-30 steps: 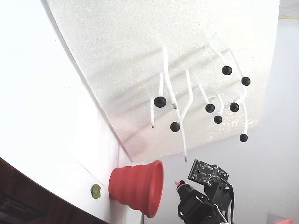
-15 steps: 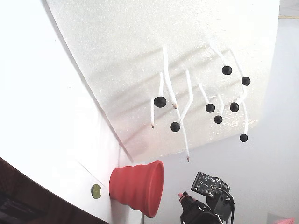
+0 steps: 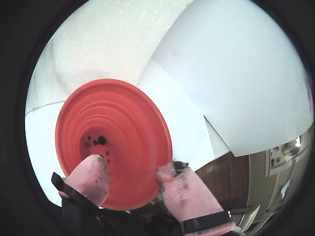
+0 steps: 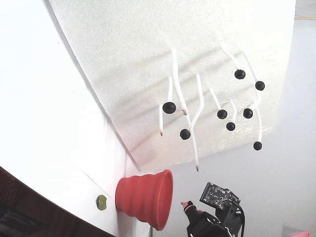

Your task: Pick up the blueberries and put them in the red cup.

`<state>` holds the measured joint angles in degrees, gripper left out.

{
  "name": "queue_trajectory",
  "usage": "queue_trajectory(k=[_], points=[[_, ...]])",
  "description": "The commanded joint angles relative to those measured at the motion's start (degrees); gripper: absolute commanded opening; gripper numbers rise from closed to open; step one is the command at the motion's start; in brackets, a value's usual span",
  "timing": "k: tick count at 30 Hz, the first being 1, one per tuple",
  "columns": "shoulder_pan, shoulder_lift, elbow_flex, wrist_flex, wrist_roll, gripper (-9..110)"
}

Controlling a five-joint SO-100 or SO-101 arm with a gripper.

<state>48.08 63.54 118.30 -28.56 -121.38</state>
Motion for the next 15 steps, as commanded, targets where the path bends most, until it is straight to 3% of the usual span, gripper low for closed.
queue_trajectory(k=[1,15], points=[[-0.8,5.5,-2.9,-1.3,1.4,19],[-6.1,16.2,1.0,3.0,2.9,17]])
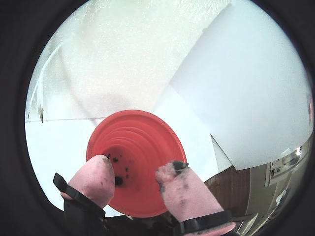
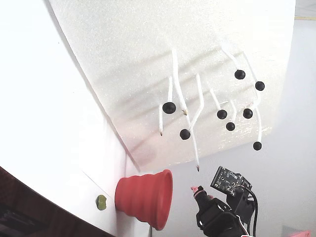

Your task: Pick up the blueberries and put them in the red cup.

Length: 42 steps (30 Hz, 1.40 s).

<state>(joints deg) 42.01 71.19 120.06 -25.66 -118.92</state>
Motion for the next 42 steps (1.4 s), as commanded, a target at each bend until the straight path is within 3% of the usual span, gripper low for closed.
queue_trajectory(k=[1,42], points=[[-0.3,9.1,-0.5,0.3,0.4,17],[-7.1,22.5,4.3,3.6,2.5,16]])
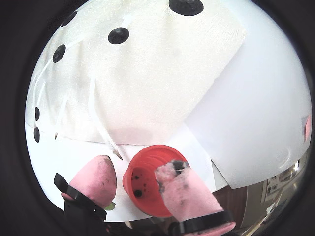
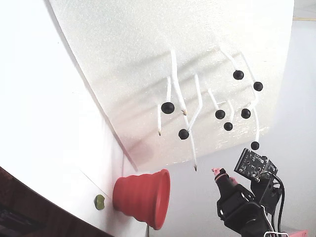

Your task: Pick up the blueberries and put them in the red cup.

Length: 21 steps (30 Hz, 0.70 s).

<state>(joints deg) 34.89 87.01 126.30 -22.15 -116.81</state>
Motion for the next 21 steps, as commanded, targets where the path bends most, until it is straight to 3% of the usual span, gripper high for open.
queue_trajectory(k=[1,21], points=[[-0.1,6.8,-1.9,0.1,0.4,16],[-1.3,2.3,-8.3,-0.4,0.6,16]])
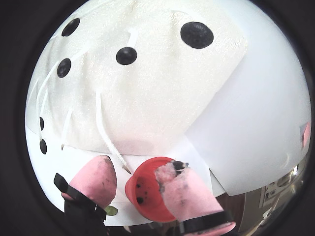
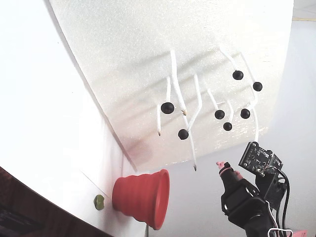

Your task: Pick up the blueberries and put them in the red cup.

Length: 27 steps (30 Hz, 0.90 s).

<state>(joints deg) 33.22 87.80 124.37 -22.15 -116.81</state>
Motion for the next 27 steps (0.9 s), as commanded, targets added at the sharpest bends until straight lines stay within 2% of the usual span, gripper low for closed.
queue_trajectory(k=[1,17,27], points=[[0.4,1.4,-6.7,-0.5,1.1,16],[0.7,1.3,-9.8,-0.8,9.8,17],[1.3,0.9,-11.9,-0.5,11.1,17]])
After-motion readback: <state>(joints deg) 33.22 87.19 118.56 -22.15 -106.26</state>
